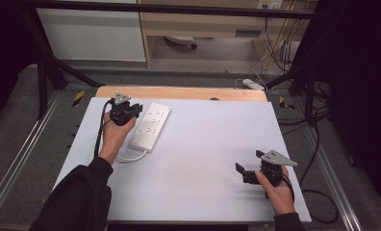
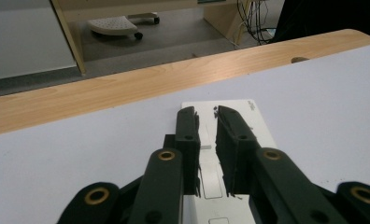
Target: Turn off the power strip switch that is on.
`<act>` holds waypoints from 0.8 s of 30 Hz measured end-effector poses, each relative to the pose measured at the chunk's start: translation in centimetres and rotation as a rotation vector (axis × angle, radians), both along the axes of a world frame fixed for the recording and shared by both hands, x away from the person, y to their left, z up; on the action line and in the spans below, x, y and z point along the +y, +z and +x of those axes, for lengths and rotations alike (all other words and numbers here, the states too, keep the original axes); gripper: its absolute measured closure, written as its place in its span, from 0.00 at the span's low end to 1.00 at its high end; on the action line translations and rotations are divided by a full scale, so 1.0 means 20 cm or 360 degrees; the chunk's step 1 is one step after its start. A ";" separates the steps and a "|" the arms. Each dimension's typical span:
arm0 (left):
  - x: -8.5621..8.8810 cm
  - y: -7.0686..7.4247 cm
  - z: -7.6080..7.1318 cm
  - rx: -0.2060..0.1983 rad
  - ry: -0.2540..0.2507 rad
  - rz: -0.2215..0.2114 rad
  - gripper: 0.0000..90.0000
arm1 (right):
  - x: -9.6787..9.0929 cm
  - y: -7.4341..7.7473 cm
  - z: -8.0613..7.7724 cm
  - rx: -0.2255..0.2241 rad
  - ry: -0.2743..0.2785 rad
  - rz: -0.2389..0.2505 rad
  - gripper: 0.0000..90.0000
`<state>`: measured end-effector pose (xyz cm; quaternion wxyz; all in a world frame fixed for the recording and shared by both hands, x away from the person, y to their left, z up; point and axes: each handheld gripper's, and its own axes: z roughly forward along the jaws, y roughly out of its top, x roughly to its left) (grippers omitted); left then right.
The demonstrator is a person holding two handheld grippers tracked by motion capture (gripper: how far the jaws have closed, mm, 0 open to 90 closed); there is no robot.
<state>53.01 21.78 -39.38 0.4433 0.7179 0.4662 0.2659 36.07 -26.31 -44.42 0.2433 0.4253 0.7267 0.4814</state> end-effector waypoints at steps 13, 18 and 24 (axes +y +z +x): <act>0.00 -0.02 0.01 0.0041 -0.0021 -0.0007 0.96 | -0.01 0.00 0.00 0.0001 -0.0008 0.0007 0.02; 0.00 -0.04 0.02 0.0064 -0.0041 -0.0003 0.99 | 0.00 0.00 0.00 0.0001 -0.0004 0.0002 0.02; -0.02 -0.08 0.04 0.0086 -0.0062 0.0001 1.00 | 0.00 0.00 0.00 0.0004 -0.0003 0.0008 0.02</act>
